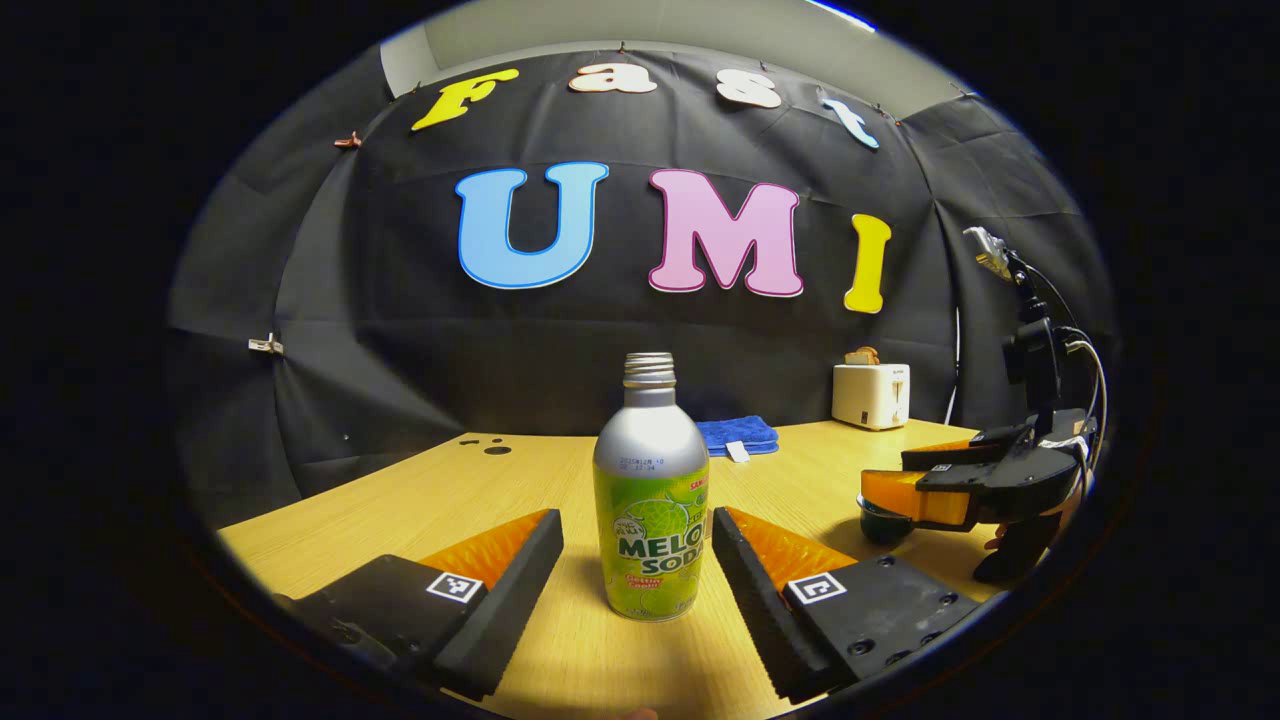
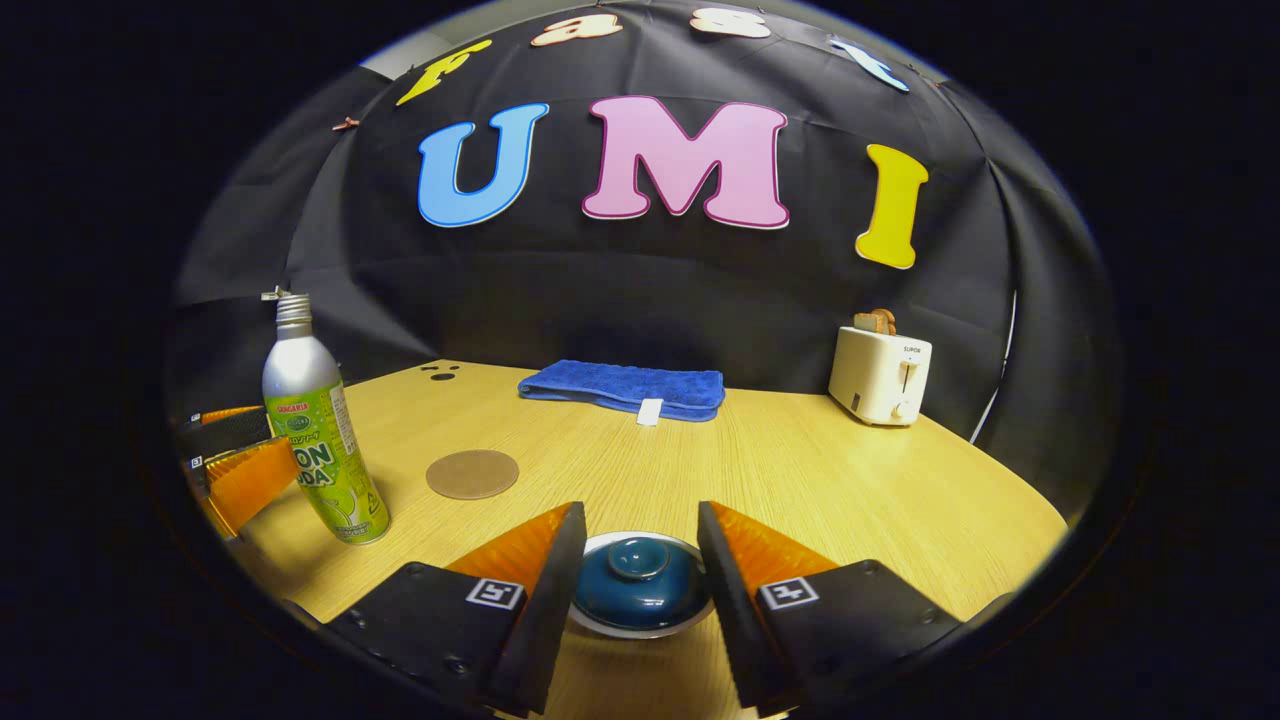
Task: Open the teacup lid with one hand, grasp the water bottle and pour water into the teacup with the other hand; after pouring, place the water bottle on the coaster and then close the teacup lid.
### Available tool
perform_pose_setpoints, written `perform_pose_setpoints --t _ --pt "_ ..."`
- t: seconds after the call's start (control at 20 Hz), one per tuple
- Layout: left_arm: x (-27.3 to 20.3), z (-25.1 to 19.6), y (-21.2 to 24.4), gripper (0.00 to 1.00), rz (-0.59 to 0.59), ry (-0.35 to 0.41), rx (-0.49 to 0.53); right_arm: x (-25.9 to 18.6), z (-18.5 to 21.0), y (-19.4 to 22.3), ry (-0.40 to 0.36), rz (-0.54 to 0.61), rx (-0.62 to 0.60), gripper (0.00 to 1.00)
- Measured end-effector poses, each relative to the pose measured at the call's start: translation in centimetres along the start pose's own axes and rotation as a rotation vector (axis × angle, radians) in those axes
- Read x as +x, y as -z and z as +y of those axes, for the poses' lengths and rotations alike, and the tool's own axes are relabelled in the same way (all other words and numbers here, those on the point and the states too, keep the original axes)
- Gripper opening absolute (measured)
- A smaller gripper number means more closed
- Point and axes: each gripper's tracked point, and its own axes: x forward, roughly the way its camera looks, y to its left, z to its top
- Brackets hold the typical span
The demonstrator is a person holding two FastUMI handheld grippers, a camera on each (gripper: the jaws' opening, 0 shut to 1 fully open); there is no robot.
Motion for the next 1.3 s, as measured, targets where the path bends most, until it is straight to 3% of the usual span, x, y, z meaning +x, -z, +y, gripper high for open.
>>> perform_pose_setpoints --t 0.1,0.15,0.4,0.45,0.55,0.7,0.75,0.8,1.05,1.1,1.15,1.3 --pt "0.0 0.0 0.0 0.95 0.000 0.000 0.000 0.3 0.2 0.3 -0.015 0.025 0.003 0.64" --pt "0.0 0.0 0.1 0.95 0.000 0.000 0.000 0.3 0.4 0.4 -0.025 0.039 0.005 0.55" --pt "0.0 0.0 0.1 0.95 -0.001 0.000 0.000 0.4 0.3 0.1 -0.045 0.029 0.025 0.46" --pt "0.0 0.0 0.1 0.95 -0.001 0.000 -0.001 0.1 0.3 0.1 -0.053 0.033 0.026 0.34" --pt "0.0 0.0 0.1 0.95 -0.001 0.000 -0.001 0.3 0.3 0.1 -0.062 0.028 0.025 0.29" --pt "0.0 -0.1 0.1 0.95 -0.001 0.000 -0.001 -0.1 0.7 -0.3 -0.077 0.000 0.011 0.30" --pt "0.0 0.0 0.1 0.95 -0.001 0.000 -0.001 -0.4 0.6 -0.7 -0.074 -0.028 0.005 0.35" --pt "0.0 -0.1 0.0 0.95 -0.001 0.000 -0.001 -0.8 0.4 -1.2 -0.066 -0.061 0.001 0.30" --pt "0.2 -0.9 0.1 0.95 -0.005 0.036 0.000 -2.5 -0.5 -2.7 -0.030 -0.185 0.035 0.30" --pt "0.5 -1.2 0.1 0.95 -0.004 0.048 0.000 -2.6 -0.7 -2.6 -0.028 -0.193 0.057 0.25" --pt "0.6 -1.1 0.2 0.95 -0.003 0.045 -0.001 -2.7 -0.9 -2.8 -0.028 -0.202 0.078 0.30" --pt "2.0 -0.5 0.0 0.95 -0.003 0.016 -0.002 -3.1 -1.5 -2.6 -0.019 -0.206 0.070 0.30"
